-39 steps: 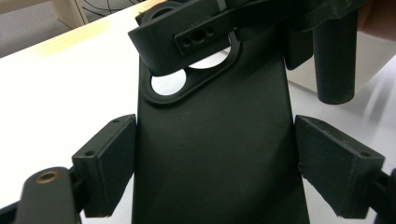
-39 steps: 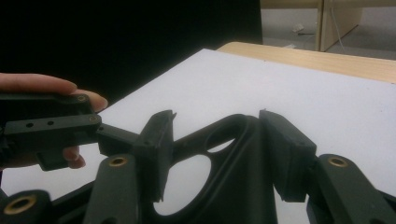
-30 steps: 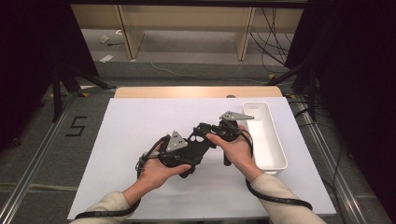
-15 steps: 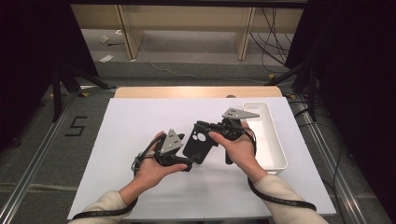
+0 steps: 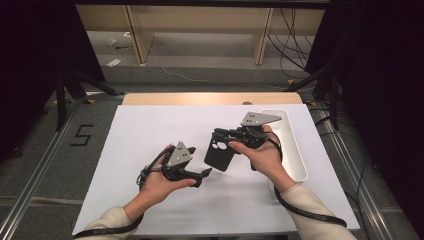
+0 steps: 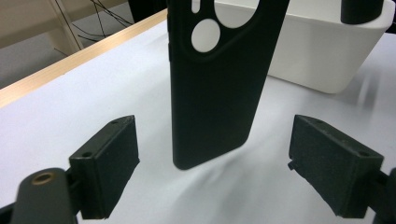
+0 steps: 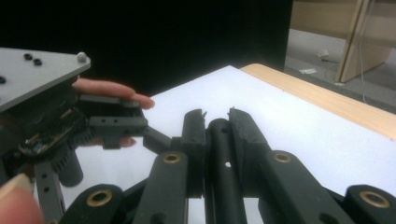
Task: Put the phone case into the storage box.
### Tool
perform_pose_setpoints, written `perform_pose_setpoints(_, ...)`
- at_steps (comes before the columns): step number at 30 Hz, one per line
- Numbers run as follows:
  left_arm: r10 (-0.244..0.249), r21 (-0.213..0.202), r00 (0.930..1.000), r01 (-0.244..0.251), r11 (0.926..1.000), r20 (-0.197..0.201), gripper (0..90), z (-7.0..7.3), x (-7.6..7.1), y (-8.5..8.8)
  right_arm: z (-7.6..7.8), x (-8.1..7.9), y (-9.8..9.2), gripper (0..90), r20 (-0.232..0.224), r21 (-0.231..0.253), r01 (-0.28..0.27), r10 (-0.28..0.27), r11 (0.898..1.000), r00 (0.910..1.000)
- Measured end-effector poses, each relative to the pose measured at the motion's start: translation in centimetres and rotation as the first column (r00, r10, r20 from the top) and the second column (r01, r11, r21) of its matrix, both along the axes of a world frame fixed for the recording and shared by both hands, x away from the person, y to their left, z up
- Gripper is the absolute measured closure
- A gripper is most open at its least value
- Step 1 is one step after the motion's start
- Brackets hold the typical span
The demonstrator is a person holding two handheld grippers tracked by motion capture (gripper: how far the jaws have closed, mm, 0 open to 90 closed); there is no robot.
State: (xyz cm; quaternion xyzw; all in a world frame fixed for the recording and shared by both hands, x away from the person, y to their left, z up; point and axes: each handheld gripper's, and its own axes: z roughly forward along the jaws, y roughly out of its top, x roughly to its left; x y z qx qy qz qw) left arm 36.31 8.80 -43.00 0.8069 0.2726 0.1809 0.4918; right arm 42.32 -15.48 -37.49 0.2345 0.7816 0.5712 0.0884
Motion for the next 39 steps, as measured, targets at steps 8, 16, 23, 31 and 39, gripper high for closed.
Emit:
perform_pose_setpoints(8,0.002,-0.005,1.0000,-0.002,1.0000,-0.001,15.3,0.0,-0.2,0.4,0.5,0.0,-0.4,77.8,0.030,-0.054,-0.064,0.065,0.997,0.9974)
perform_pose_setpoints(16,-0.011,-0.004,0.9999,0.011,0.9999,-0.004,15.5,0.0,-0.2,0.3,1.0,-0.2,-0.5,77.8,0.047,-0.104,-0.147,0.153,0.984,0.9872)
perform_pose_setpoints(23,-0.021,-0.010,0.9997,0.021,0.9997,-0.011,16.2,-0.1,-0.1,0.2,1.1,-0.3,-0.6,77.8,0.046,-0.108,-0.198,0.204,0.974,0.9780)
perform_pose_setpoints(31,-0.039,-0.020,0.9992,0.039,0.9990,-0.006,16.5,0.0,-0.2,0.0,1.2,-0.4,-0.5,77.8,0.053,-0.113,-0.236,0.243,0.965,0.9685)
perform_pose_setpoints(39,-0.064,-0.019,0.9979,0.064,0.9978,-0.009,18.5,0.0,-0.2,-0.2,1.5,-0.6,-0.6,77.8,0.059,-0.118,-0.273,0.281,0.955,0.9579)
